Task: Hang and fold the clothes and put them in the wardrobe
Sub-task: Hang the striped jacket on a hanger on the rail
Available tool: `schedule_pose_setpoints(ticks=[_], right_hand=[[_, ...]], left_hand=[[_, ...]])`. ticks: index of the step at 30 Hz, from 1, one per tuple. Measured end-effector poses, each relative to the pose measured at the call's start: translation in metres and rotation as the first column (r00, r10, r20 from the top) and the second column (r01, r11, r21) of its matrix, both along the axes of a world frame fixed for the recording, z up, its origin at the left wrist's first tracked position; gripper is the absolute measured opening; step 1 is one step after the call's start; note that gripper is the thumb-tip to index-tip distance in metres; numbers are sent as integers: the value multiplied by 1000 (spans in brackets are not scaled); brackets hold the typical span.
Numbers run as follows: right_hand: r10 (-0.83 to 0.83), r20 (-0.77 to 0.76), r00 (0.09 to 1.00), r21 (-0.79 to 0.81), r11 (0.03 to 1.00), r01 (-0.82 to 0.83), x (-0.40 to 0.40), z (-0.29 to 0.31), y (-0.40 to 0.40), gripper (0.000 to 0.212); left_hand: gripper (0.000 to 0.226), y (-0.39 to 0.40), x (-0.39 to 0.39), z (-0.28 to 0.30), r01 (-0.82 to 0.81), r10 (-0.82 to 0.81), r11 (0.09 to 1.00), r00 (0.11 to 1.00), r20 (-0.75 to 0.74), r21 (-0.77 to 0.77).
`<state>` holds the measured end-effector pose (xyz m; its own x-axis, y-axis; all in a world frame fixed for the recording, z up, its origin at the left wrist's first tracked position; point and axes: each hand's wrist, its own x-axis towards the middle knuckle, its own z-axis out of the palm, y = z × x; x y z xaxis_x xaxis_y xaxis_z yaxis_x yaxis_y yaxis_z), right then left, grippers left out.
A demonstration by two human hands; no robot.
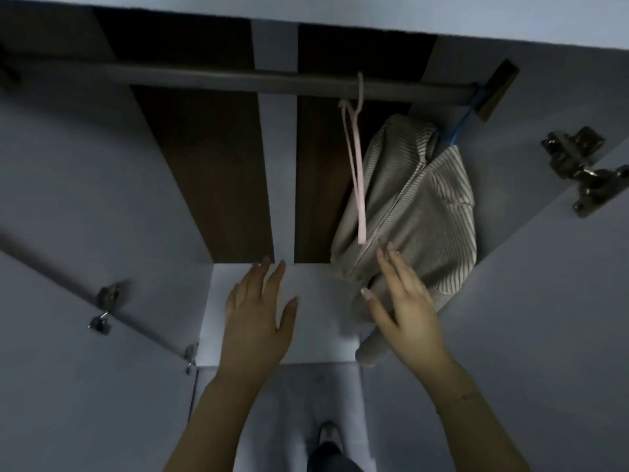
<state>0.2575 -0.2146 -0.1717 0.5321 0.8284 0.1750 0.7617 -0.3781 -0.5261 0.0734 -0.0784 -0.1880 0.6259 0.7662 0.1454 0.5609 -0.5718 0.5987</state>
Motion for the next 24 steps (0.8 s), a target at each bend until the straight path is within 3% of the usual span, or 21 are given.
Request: schedule_pose_setpoints(ticks=[5, 14, 19, 24], right_hand=[[125, -87, 988, -69, 989, -131, -62, -9, -17, 64], [435, -121, 892, -164, 878, -450, -141, -23, -34, 62], [642, -139, 754, -196, 728, -656, -169, -34, -52, 67], [829, -131, 543, -220, 510, -832, -200, -57, -78, 69]], left_hand=[[59, -26, -71, -18, -50, 52, 991, 999, 14, -124], [58, -97, -194, -29, -314, 303, 948, 942, -147, -57], [62, -171, -242, -32, -533, 521, 846, 823, -226, 10], [60, -273, -263, -34, -740, 729, 670, 641, -239, 60]])
